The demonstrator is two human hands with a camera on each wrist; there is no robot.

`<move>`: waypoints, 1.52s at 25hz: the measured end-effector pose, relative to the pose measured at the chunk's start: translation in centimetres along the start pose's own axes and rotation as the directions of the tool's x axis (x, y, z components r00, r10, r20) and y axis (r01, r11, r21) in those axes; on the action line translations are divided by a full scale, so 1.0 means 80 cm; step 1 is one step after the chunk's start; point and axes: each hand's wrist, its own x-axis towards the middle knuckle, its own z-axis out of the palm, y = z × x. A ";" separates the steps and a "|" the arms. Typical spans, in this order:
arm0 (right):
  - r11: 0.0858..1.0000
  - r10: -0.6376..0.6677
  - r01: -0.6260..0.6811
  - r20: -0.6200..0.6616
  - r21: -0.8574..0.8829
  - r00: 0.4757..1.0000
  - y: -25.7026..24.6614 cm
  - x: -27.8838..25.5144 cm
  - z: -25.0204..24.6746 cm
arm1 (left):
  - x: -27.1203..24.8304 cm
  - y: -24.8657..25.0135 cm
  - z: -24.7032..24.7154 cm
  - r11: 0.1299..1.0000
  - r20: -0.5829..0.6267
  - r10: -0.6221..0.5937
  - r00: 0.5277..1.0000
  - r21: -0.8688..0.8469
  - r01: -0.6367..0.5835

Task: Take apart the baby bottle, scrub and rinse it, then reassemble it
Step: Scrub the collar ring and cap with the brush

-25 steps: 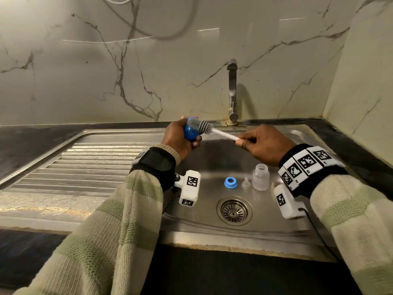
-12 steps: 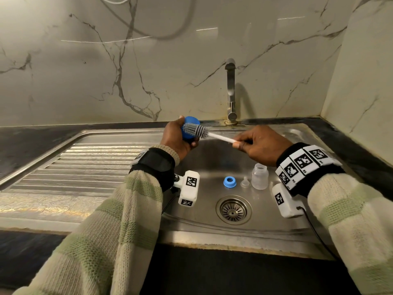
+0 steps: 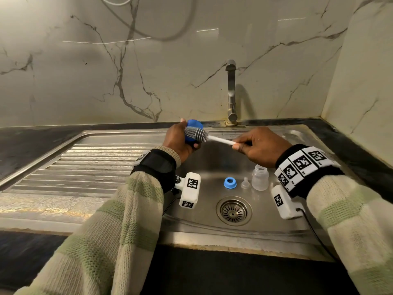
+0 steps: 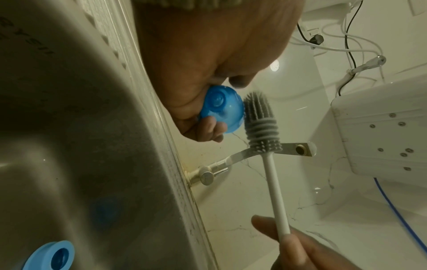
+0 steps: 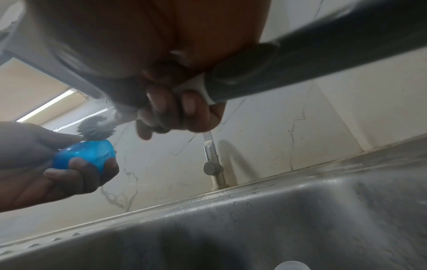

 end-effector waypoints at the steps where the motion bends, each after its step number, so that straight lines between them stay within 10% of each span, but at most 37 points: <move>1: 1.000 0.003 -0.003 -0.034 -0.007 0.999 0.001 0.000 0.000 | -0.002 0.001 0.000 1.000 0.031 -0.010 0.999 0.009 0.009; 38: 0.999 0.009 -0.010 -0.035 -0.033 0.999 0.000 0.000 -0.003 | -0.004 0.003 0.007 0.997 -0.049 0.038 0.998 -0.069 -0.041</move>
